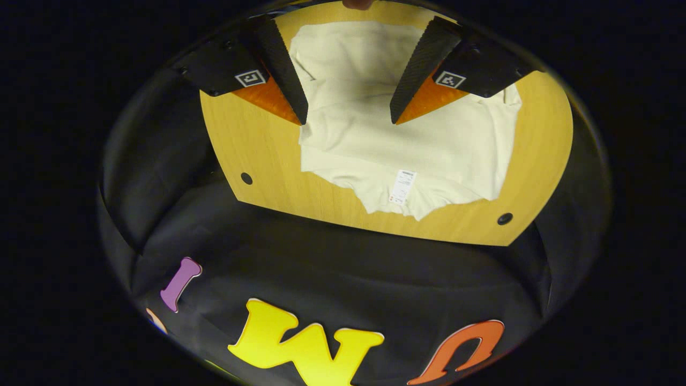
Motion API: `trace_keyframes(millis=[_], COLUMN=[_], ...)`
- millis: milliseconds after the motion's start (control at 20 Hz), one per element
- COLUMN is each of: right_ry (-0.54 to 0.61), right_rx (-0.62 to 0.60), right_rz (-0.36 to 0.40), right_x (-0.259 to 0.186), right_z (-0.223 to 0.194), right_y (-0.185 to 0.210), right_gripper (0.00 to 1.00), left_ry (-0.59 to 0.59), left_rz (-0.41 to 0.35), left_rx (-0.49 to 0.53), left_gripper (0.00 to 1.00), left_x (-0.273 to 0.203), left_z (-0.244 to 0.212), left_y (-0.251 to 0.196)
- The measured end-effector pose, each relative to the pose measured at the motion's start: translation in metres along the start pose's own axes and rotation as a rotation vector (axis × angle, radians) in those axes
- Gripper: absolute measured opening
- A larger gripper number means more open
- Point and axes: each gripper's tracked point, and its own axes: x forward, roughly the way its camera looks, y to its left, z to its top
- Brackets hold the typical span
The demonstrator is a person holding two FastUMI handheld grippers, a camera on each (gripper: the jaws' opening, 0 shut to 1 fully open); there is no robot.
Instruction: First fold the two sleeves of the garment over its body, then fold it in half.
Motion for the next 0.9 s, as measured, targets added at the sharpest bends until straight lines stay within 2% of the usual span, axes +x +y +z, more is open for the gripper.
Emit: trace_keyframes(millis=[250, 400, 600, 900], right_ry=[0.013, 0.049, 0.090, 0.166], right_rx=[-0.023, -0.068, -0.106, -0.127], right_rz=[0.041, 0.037, 0.039, 0.032], right_x=[0.032, 0.056, 0.081, 0.105], right_z=[-0.009, -0.027, -0.049, -0.078], right_y=[0.045, 0.062, 0.086, 0.109], right_gripper=[0.96, 0.95, 0.96, 0.96], left_ry=[-0.210, -0.257, -0.295, -0.447], left_rz=[0.133, 0.188, 0.230, 0.227], left_rx=[0.077, 0.114, 0.140, 0.172], left_gripper=[0.98, 0.99, 0.98, 0.99], left_x=[-0.067, -0.102, -0.111, -0.136], left_z=[0.017, -0.001, -0.026, -0.011], left_y=[0.088, 0.136, 0.170, 0.185])
